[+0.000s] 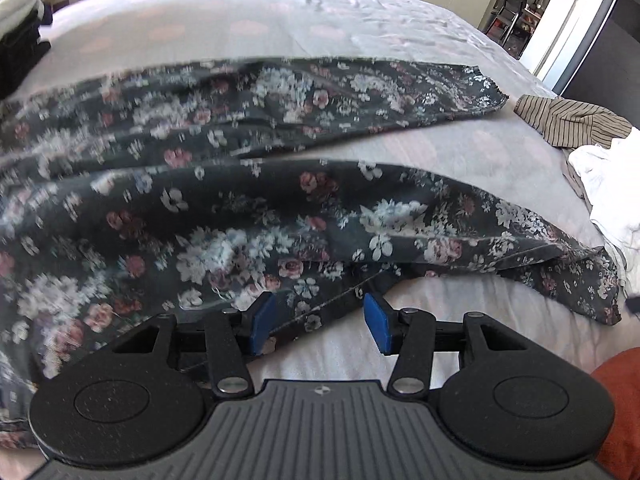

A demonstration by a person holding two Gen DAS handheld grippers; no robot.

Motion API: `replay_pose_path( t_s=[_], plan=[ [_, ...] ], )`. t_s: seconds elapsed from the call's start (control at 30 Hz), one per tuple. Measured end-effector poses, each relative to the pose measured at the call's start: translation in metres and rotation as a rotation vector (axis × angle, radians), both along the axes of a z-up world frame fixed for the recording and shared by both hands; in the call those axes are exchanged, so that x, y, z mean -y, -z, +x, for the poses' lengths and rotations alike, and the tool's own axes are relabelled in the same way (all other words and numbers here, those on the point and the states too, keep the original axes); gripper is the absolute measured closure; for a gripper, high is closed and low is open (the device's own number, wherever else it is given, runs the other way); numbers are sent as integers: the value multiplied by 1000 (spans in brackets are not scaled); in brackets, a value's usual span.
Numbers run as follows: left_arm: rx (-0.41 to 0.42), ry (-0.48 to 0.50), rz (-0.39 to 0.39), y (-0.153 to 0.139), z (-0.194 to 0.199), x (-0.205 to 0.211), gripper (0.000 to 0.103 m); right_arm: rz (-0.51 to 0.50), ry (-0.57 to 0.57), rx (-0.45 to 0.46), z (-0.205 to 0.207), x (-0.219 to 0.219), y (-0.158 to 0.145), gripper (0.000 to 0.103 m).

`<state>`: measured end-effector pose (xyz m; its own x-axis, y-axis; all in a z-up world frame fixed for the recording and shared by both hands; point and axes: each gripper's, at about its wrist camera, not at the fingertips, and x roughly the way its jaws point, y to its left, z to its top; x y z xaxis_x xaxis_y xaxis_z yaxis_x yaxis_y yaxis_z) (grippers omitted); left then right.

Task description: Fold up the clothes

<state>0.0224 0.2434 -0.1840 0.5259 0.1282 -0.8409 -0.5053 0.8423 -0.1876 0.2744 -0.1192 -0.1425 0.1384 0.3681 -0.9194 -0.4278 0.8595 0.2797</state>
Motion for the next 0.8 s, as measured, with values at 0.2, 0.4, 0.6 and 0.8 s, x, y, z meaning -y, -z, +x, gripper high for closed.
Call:
replay_pose_path(
  t_s=[0.2, 0.4, 0.6, 0.8],
  plan=[
    [14, 16, -31, 11, 0, -6, 45, 7, 185, 11, 41, -6, 0, 60],
    [19, 21, -57, 19, 5, -12, 45, 41, 406, -52, 83, -11, 29, 60],
    [31, 13, -71, 21, 8, -17, 45, -8, 431, -54, 89, -30, 47, 95],
    [44, 2, -66, 20, 8, -18, 45, 77, 368, 104, 101, -60, -2, 100]
  ],
)
